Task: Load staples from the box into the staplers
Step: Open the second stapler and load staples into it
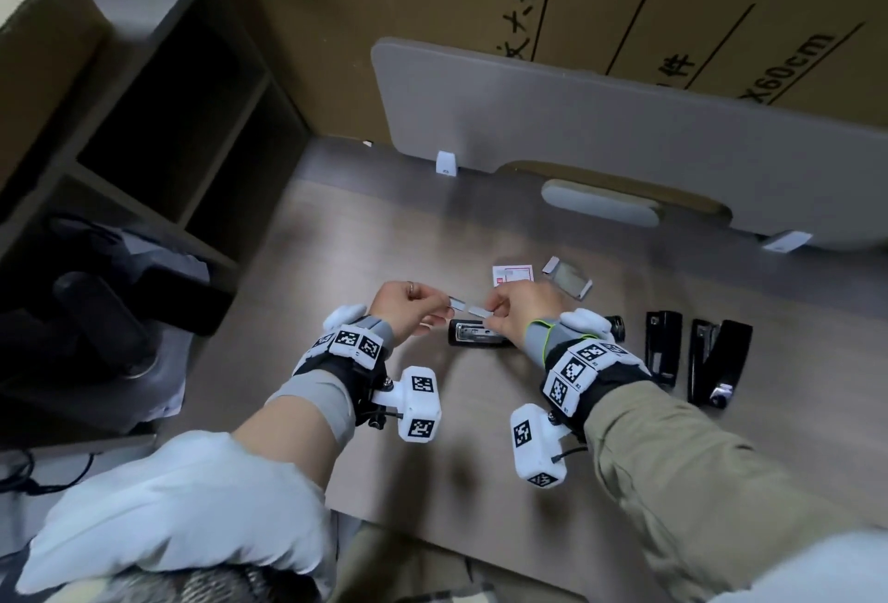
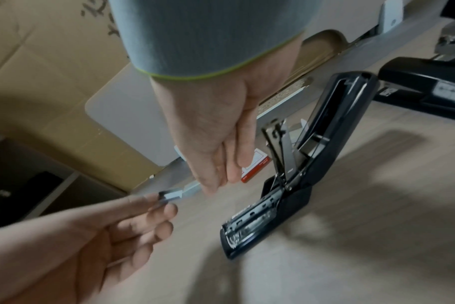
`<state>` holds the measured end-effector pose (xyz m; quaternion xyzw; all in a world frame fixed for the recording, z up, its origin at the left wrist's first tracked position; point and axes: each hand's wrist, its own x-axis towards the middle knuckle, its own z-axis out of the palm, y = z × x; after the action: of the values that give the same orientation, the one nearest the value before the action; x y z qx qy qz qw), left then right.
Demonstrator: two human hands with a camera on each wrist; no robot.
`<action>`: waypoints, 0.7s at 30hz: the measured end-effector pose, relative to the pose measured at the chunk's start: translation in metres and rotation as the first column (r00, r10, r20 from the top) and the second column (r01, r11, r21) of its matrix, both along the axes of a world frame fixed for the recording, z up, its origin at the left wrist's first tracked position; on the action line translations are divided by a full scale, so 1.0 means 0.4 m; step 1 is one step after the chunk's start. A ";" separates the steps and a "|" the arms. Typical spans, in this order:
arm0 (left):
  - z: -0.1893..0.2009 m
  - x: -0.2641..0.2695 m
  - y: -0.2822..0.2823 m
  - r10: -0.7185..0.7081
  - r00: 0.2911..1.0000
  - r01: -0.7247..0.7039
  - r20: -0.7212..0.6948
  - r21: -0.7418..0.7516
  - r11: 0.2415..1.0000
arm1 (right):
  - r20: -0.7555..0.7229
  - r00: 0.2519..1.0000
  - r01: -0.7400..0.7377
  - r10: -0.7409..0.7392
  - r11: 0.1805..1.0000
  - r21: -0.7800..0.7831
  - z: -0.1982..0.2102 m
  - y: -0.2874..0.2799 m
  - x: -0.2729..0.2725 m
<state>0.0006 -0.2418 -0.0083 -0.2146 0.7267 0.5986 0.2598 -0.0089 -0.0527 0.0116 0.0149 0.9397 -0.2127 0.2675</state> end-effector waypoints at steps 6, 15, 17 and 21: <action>-0.062 -0.019 -0.063 -0.043 0.998 0.045 0.046 -0.031 0.999 | 0.068 0.997 -0.051 0.036 0.970 0.237 -0.062 -0.083 0.002; -0.132 -0.022 -0.091 -0.104 0.990 0.107 0.093 -0.030 0.994 | 0.170 0.984 -0.014 -0.048 0.939 0.344 -0.104 -0.114 -0.013; -0.130 -0.019 -0.090 -0.115 0.989 0.117 0.090 -0.022 0.993 | 0.163 0.986 -0.031 -0.029 0.935 0.352 -0.112 -0.127 -0.007; -0.131 -0.023 -0.099 -0.127 0.988 0.130 0.082 -0.035 0.991 | 0.174 0.985 -0.051 -0.012 0.934 0.354 -0.113 -0.119 0.009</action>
<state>-0.0087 -0.2814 -0.0608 -0.1963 0.7400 0.5568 0.3224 -0.0055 -0.1003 -0.0335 0.0720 0.9360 -0.0339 0.3430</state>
